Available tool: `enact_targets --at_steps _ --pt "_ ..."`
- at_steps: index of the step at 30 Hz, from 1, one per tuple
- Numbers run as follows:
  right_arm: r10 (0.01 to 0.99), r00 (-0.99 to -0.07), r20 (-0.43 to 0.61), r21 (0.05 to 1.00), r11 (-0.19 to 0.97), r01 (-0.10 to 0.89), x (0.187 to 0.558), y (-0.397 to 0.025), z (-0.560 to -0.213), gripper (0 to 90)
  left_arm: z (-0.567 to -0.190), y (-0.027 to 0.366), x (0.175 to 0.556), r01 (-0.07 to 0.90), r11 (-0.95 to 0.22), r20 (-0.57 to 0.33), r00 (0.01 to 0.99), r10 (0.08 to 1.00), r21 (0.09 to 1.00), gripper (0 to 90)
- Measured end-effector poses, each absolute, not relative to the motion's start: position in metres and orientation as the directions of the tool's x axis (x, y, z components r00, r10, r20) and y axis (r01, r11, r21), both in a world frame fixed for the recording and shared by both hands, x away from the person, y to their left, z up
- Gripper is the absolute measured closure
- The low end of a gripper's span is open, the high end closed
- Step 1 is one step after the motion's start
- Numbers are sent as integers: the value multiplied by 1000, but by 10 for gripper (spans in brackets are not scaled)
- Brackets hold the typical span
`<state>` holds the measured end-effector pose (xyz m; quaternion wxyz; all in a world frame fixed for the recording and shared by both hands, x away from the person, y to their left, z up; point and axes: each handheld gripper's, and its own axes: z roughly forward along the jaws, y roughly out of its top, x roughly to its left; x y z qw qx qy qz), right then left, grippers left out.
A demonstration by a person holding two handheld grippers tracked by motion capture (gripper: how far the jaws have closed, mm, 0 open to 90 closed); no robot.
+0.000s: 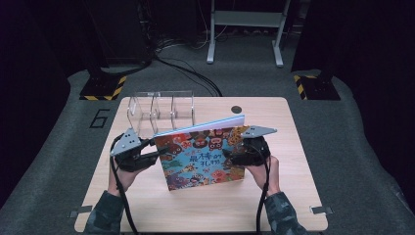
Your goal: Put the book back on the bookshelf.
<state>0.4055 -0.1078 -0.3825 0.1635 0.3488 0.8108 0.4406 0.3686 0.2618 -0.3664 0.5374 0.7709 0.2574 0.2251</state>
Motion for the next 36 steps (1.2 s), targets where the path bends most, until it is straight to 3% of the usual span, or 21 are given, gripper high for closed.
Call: enact_targets --at_steps 25,31,36 --pt "730 -680 65 836 332 437 407 -122 -376 305 -363 257 357 124 -344 131 766 629 931 658" --pt "761 -646 55 829 325 454 410 -127 -373 235 -363 257 356 112 -349 145 762 631 930 669" --pt "763 -637 107 837 276 472 422 -129 -373 195 -362 254 352 97 -374 176 756 630 923 667"
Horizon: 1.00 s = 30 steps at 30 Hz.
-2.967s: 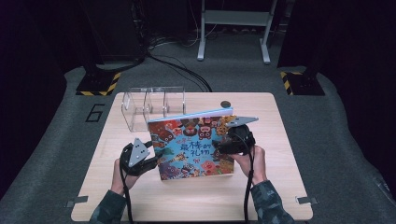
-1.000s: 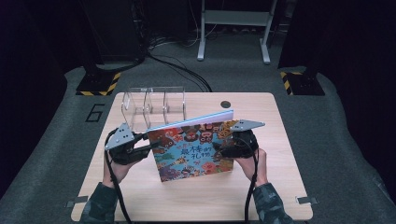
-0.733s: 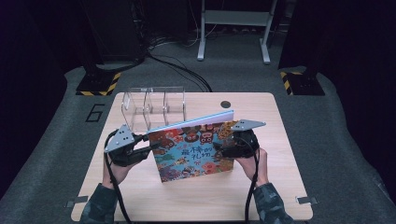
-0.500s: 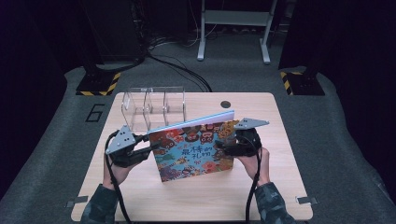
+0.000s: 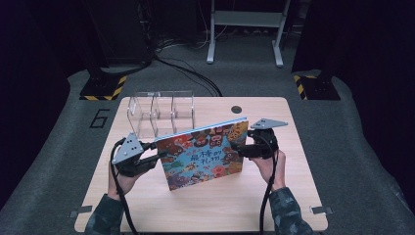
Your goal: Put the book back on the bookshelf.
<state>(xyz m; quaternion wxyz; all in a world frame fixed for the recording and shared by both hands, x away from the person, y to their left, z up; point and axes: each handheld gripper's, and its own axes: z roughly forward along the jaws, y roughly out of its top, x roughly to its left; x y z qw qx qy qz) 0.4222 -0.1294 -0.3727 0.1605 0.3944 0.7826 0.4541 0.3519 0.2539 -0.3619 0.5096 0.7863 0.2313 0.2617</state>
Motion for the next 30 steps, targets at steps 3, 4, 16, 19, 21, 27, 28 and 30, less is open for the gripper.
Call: enact_targets --at_steps 3,4,16,19,21,27,28,30 --pt "747 -649 145 843 250 476 428 -128 -373 191 -361 253 352 97 -388 188 752 632 916 665" --pt "739 -656 151 846 247 473 429 -127 -373 203 -361 252 352 90 -389 195 749 633 917 665" --pt "734 -672 93 869 270 415 426 -122 -368 236 -362 256 354 96 -351 150 778 610 931 697" --pt "731 -675 95 869 269 414 426 -123 -368 239 -360 256 355 114 -345 127 787 604 932 704" --pt "730 -677 96 869 270 414 426 -124 -368 251 -359 257 358 120 -352 125 791 599 928 699" --pt "728 -679 97 872 266 410 427 -125 -368 263 -353 256 366 153 -272 26 830 557 950 590" --pt "728 -679 96 872 267 410 427 -126 -368 271 -351 255 367 146 -274 34 828 559 951 580" --pt "727 -679 96 873 267 409 427 -126 -368 271 -347 252 368 114 -296 70 835 545 948 580"
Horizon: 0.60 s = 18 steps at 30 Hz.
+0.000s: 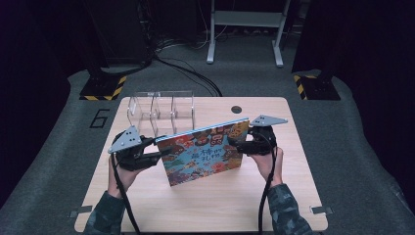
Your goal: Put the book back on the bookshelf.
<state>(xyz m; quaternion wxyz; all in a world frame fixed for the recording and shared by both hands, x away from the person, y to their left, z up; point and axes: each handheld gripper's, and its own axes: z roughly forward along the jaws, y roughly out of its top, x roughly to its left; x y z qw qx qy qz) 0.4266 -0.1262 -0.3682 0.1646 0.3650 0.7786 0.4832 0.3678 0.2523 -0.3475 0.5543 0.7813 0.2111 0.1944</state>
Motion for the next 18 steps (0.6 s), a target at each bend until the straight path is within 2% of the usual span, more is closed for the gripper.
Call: enact_targets --at_steps 2,9,15,18 --pt "724 -682 100 872 267 411 425 -127 -368 271 -345 250 369 99 -321 89 848 522 942 583" --pt "721 -687 95 877 266 400 423 -129 -369 276 -342 245 372 156 -327 39 854 519 932 577" --pt "724 -684 91 877 268 400 423 -128 -369 277 -338 240 376 177 -327 26 847 531 928 614" --pt "724 -685 85 876 273 397 424 -127 -368 280 -333 236 380 219 -341 -6 848 529 914 633"
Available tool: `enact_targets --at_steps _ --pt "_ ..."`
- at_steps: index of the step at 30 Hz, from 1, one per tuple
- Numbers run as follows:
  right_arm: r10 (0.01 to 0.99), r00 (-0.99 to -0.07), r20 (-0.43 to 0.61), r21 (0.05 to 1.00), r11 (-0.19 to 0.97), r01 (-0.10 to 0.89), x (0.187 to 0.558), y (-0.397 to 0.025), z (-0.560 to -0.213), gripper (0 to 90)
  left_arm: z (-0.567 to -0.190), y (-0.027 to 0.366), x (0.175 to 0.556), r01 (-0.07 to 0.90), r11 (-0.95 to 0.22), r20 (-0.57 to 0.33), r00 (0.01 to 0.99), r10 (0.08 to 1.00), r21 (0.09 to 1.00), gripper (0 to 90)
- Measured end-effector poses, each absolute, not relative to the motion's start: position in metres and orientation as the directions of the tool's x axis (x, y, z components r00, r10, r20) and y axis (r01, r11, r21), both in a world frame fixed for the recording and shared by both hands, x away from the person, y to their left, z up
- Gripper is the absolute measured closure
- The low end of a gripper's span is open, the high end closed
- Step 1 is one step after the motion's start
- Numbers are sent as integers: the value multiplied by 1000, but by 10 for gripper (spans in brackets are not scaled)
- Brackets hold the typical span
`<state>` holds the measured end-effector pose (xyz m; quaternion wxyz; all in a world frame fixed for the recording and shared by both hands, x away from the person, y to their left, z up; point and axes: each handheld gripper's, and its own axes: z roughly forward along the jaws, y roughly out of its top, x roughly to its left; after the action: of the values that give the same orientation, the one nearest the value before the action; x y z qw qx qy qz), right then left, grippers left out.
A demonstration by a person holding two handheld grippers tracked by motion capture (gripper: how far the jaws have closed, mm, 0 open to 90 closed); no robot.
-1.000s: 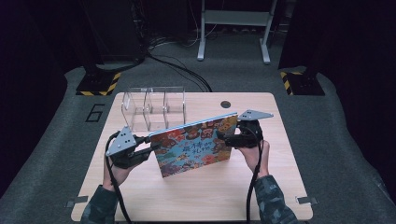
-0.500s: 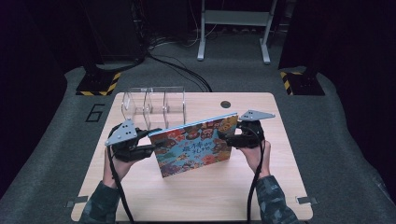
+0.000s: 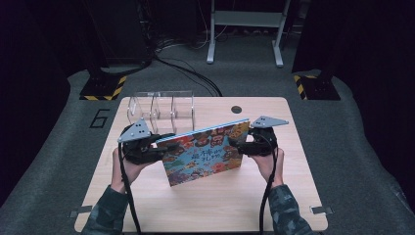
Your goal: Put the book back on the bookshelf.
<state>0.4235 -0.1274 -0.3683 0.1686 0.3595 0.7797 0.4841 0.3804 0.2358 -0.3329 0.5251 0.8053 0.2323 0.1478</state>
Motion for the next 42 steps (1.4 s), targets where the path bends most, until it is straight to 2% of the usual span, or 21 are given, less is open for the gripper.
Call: enact_targets --at_steps 14,16,26,30,38,42 --pt "722 -688 73 875 285 391 423 -127 -367 281 -319 221 387 225 -474 45 868 494 851 710" --pt "723 -687 70 874 288 392 424 -126 -367 282 -318 221 390 249 -472 17 871 491 845 715" --pt "719 -692 65 873 294 389 425 -124 -366 282 -316 213 394 247 -490 20 879 476 836 664" --pt "719 -692 64 872 297 389 425 -123 -366 282 -315 210 395 246 -509 34 877 479 825 722" --pt "714 -697 67 873 297 388 427 -124 -366 280 -312 207 399 239 -545 43 890 454 804 748" --pt "713 -697 76 874 289 391 425 -128 -368 242 -310 209 401 227 -569 26 916 401 790 774"
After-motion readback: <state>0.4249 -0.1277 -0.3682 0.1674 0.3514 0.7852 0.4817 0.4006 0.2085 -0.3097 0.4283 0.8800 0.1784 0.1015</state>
